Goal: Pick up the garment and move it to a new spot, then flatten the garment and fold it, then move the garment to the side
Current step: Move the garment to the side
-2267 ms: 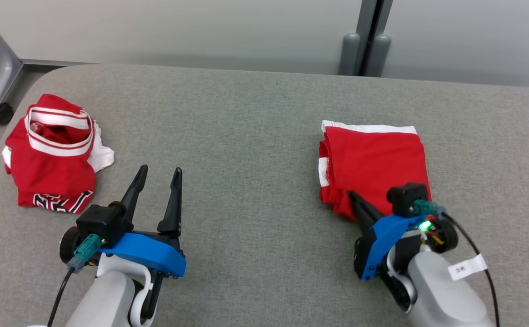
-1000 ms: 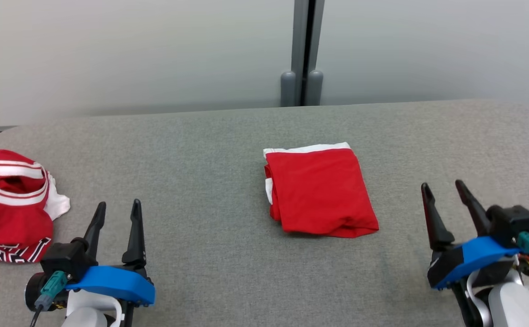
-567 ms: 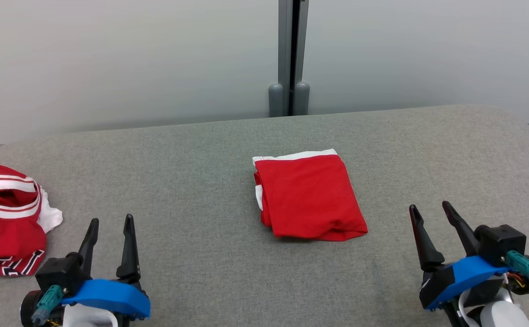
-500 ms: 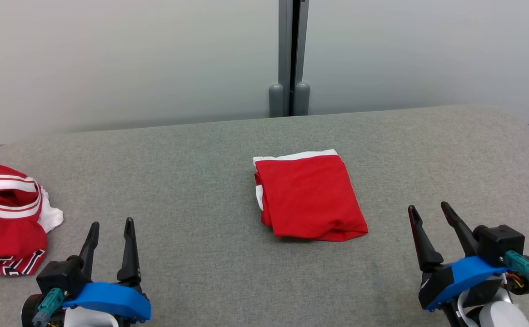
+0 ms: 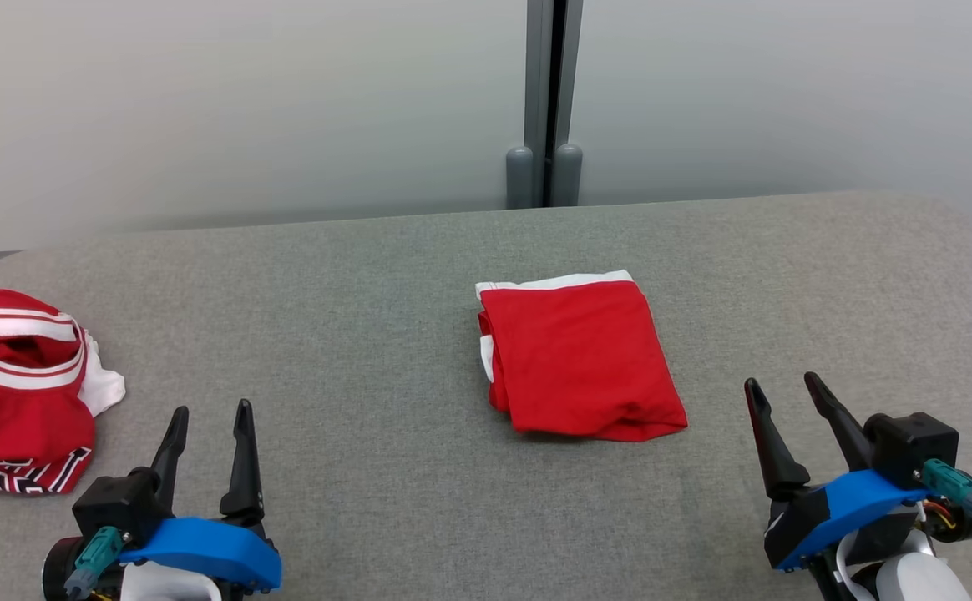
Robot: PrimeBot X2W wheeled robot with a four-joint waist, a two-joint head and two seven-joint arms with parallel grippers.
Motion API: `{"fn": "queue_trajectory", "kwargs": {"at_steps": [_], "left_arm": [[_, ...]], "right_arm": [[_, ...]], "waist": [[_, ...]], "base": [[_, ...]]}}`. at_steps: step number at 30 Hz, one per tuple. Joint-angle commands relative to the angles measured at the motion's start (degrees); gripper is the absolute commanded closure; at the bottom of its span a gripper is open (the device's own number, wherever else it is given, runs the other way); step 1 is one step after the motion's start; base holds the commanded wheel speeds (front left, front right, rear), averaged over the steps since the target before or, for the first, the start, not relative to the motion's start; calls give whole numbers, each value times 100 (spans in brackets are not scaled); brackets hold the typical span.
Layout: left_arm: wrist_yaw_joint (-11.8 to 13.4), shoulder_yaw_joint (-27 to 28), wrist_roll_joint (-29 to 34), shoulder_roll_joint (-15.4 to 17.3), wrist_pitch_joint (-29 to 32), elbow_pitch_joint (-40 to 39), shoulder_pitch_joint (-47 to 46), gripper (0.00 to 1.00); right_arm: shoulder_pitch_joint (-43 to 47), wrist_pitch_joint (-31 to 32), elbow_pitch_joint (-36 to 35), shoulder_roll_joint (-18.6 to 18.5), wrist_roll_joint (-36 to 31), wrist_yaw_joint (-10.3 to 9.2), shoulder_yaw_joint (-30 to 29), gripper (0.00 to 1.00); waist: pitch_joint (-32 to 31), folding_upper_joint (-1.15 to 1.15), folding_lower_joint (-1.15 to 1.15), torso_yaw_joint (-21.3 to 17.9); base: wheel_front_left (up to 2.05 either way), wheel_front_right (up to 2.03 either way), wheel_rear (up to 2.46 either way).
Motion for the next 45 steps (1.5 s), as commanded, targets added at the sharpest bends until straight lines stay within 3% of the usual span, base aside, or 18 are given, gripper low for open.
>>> {"fn": "queue_trajectory", "kwargs": {"at_steps": [1, 10, 15, 19, 23, 32, 36, 37, 38, 42, 45], "left_arm": [[31, 11, 2, 23, 3, -29, 9, 0], [41, -23, 7, 53, 31, -154, -147, 0], [47, 10, 41, 116, 7, -279, -267, 0], [3, -18, 52, 113, -12, -322, -452, 0], [-54, -79, 89, 61, -35, -314, -650, 0], [-174, -246, 157, -24, -62, -100, -897, 0], [-194, -272, 168, -28, -80, -32, -905, 0], [-195, -274, 169, -23, -72, -21, -902, 0], [-190, -268, 169, -14, -75, -14, -895, 0], [-133, -207, 147, 10, -90, -41, -818, 0], [-203, -193, 90, -21, -91, -82, -823, 0]], "right_arm": [[-51, -3, 20, 27, 40, 3, 8, 0], [-459, 248, -87, 14, -19, 3, 104, 0], [-1268, 1268, 239, 102, 182, 3, 56, 0], [-2061, 2051, 894, 152, 197, 3, -154, 0], [-2662, 2430, 1699, 176, 42, 3, -363, 0], [-3225, 2412, 3343, 221, -607, 3, -764, 0], [-3255, 2455, 3952, 248, -542, 2, -850, 0], [-3286, 2471, 4074, 255, -450, 2, -823, 13], [-3333, 2438, 4146, 270, -359, 2, -707, 100], [-3590, 2472, 4247, 259, -292, 2, -137, 100], [-3856, 2462, 4079, 10, -308, 0, 305, 100]], "waist": [[15, 0, 0, 13], [307, 0, 0, 140], [699, 0, 0, 181], [970, 0, 0, 321], [1192, 0, 0, 490], [1351, 0, 0, 736], [1346, 0, 0, 762], [1342, 0, 0, 759], [1341, 0, 0, 746], [1354, 0, 0, 615], [1367, 0, 0, 491]], "base": [[0, 0, 0], [0, 0, 0], [0, 0, 0], [0, 0, 0], [0, 0, 0], [0, 0, 0], [0, 0, 0], [0, 0, 0], [0, 0, 0], [0, 0, 0], [0, 0, 0]]}}
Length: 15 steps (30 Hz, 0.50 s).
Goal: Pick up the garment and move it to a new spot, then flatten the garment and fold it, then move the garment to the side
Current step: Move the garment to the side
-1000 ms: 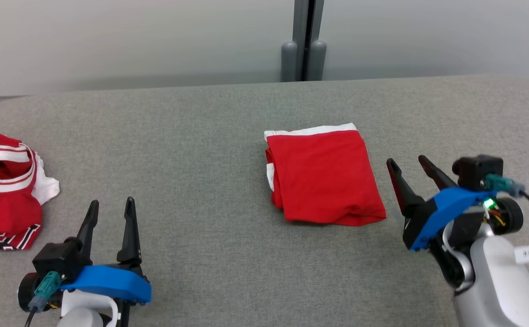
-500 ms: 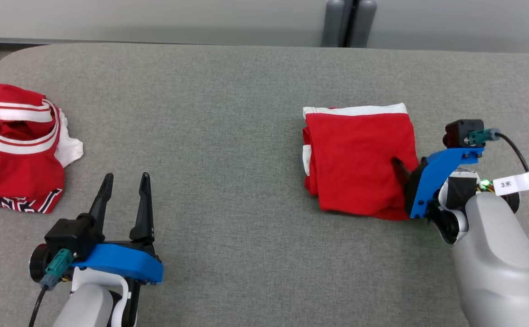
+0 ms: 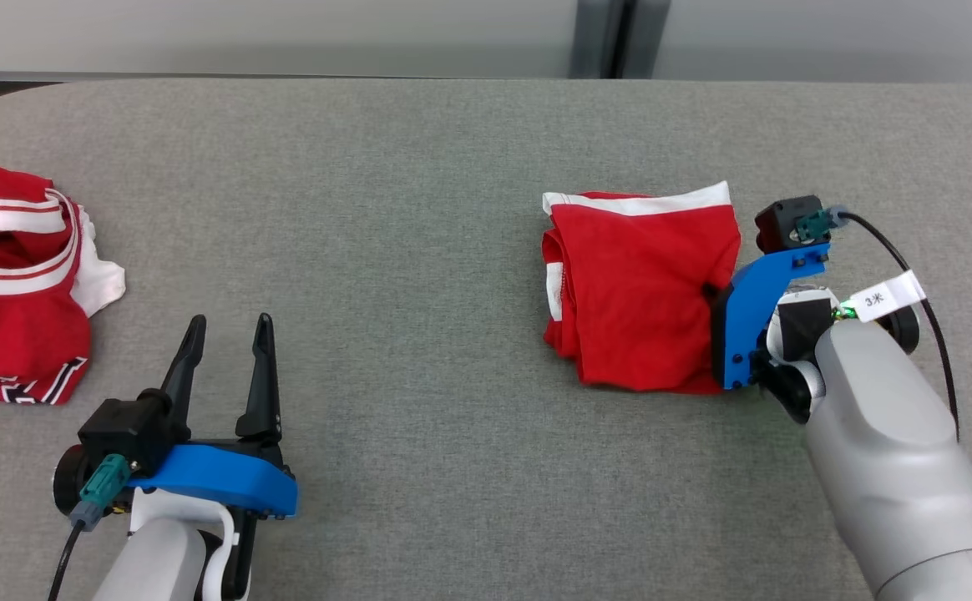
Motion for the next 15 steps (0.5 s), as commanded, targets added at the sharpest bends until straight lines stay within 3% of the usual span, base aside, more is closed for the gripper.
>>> {"fn": "queue_trajectory", "kwargs": {"at_steps": [1, 7, 8, 15], "left_arm": [[-36, 20, -13, -3, -17, -28, -22, 0], [-50, 75, 13, 4, -36, -121, -192, 0], [-50, 75, 13, 4, -36, -121, -192, 0], [-64, 102, 98, 19, -42, -318, -505, 0]], "right_arm": [[-129, 93, -56, -209, 29, -5, 221, 100], [-420, 488, -870, -1249, 377, -3, 1476, 100], [-420, 488, -870, -1249, 377, -3, 1476, 100], [-420, 699, -1839, -2930, 801, -2, 1884, 100]], "waist": [[-16, 0, 0, -80], [95, 0, 0, -510], [95, 0, 0, -510], [626, 0, 0, -925]], "base": [[0, 0, 0], [0, 0, 0], [0, 0, 0], [0, 0, 0]]}}
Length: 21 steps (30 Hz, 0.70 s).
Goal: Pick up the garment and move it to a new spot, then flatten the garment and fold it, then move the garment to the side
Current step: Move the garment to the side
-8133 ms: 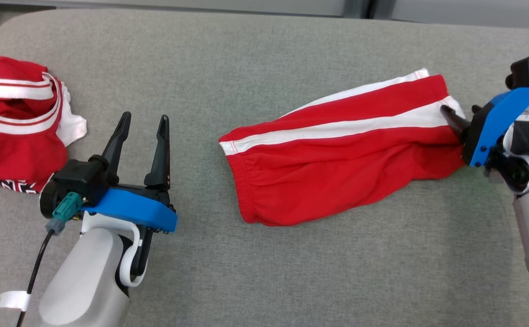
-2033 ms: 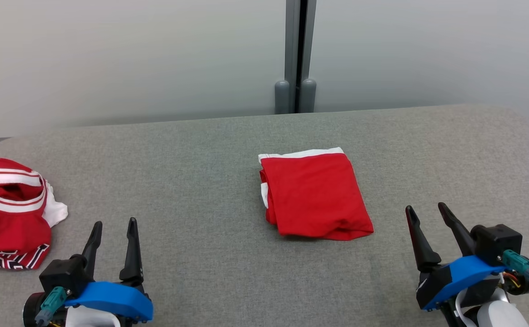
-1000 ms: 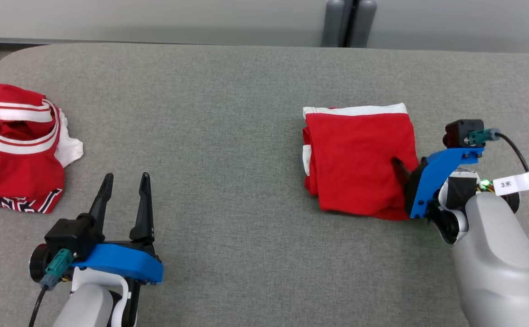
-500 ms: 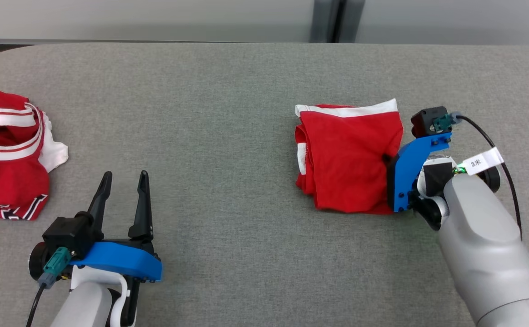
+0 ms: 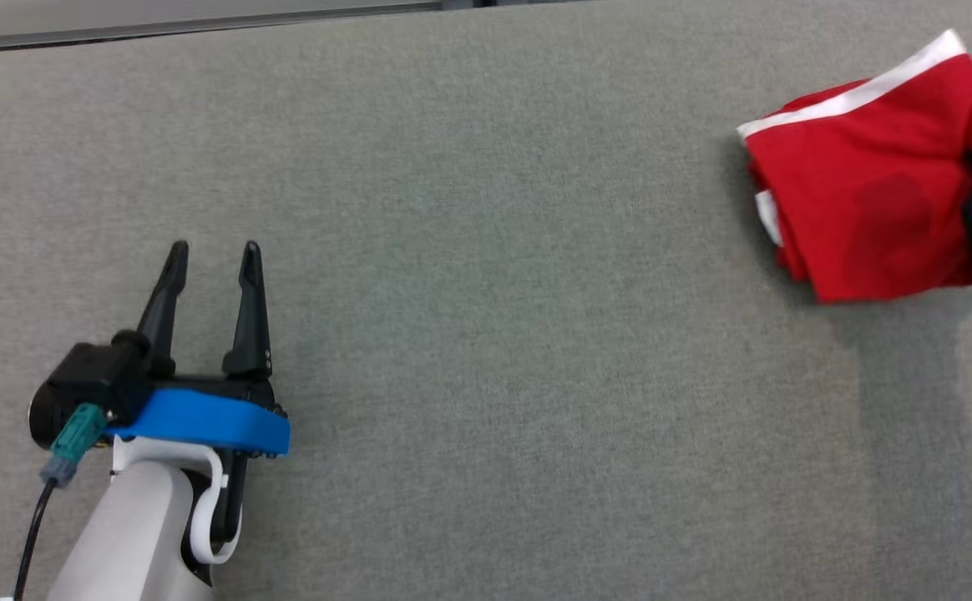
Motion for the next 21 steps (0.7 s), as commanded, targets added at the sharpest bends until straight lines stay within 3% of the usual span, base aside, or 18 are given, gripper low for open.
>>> {"fn": "queue_trajectory", "kwargs": {"at_steps": [1, 2, 4, 10, 18, 19, 21], "left_arm": [[-5, -1, 33, 30, -23, -37, -111, 0], [-21, -18, 87, 85, 0, -88, -242, 0], [-26, -20, 130, 144, 33, -136, -346, 0], [-19, -25, 176, 229, 119, -286, -595, 0], [26, 3, 220, 412, 191, -442, -642, 0], [26, 3, 217, 433, 196, -457, -621, 0], [53, 11, 203, 457, 200, -486, -591, 0]], "right_arm": [[18, -26, -48, -94, 13, -1, -6, 100], [83, -185, -156, -382, 79, -1, -72, 100], [138, -384, -196, -575, 84, -1, -184, 100], [291, -979, 56, -904, -39, -2, -756, 100], [379, -1607, 407, -676, -450, -1, -1739, 100], [406, -1629, 423, -631, -499, -1, -1785, 93], [416, -1681, 423, -568, -608, -1, -1884, 65]], "waist": [[98, 0, -1, -8], [301, 0, -1, -81], [491, 0, -1, -132], [874, 0, -1, -150], [1087, 0, -1, -162], [1088, 0, -1, -166], [1081, 0, -1, -178]], "base": [[0, 0, 0], [0, 0, 0], [0, 0, 0], [0, 0, 0], [0, 0, 0], [0, 0, 0], [0, 0, 0]]}}
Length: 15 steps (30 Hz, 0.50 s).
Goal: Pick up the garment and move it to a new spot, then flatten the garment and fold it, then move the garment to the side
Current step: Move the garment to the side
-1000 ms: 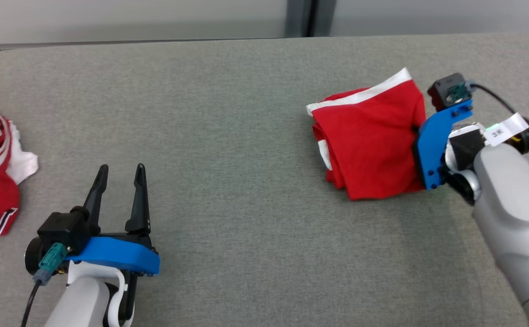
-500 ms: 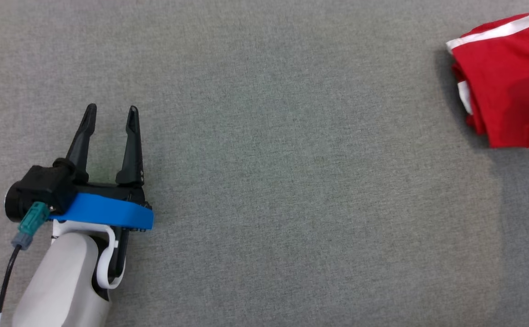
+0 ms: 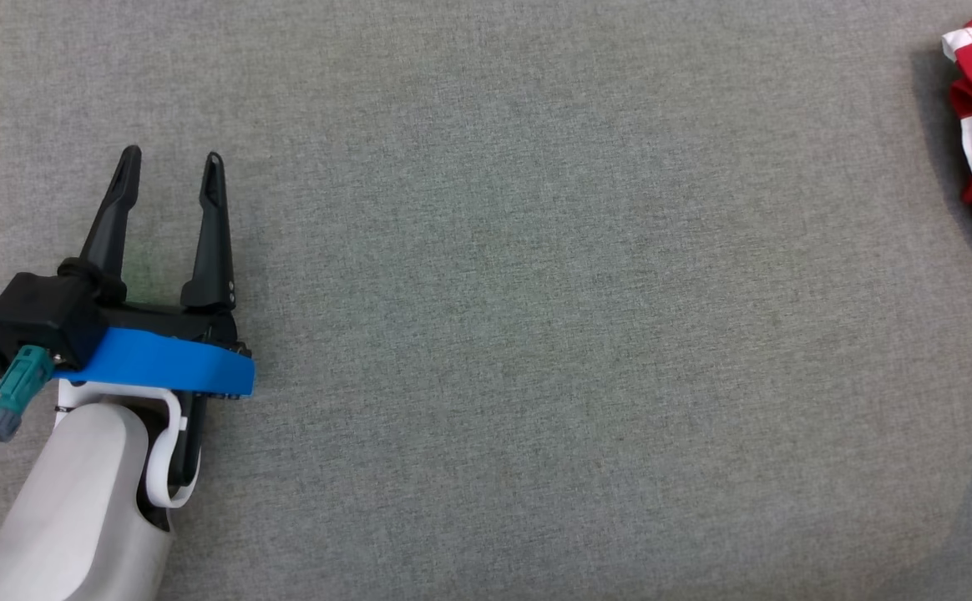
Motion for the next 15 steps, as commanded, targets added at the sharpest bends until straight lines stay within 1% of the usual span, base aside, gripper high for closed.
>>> {"fn": "queue_trajectory", "kwargs": {"at_steps": [1, 2, 4, 9, 13, 15], "left_arm": [[30, 17, -14, 43, 1, -17, 43, 0], [39, 20, -22, 50, 4, -23, 62, 0], [53, 2, -28, 45, 9, -30, 78, 0], [72, -27, -65, -24, -20, 51, 156, 0], [91, -33, -132, -126, -85, 205, 319, 0], [85, -27, -152, -163, -112, 299, 442, 0]], "right_arm": [[22, -47, 9, 51, -38, -1, -85, 13], [26, -92, 19, 97, -85, -1, -192, 0], [80, -198, 7, 174, -240, -1, -281, 0], [151, -598, -55, 301, -454, -1, -243, 0], [303, -935, -157, 600, -314, -1, -205, 0], [451, -1145, -283, 851, -182, 0, -202, 0]], "waist": [[-10, 0, -1, -10], [-25, 0, -1, -19], [-66, 0, -1, -22], [-321, 0, -1, 13], [-715, 0, -1, 61], [-963, 0, -1, 89]], "base": [[0, 0, 0], [0, 0, 0], [0, 0, 0], [0, 0, 0], [0, 0, 0], [0, 0, 0]]}}
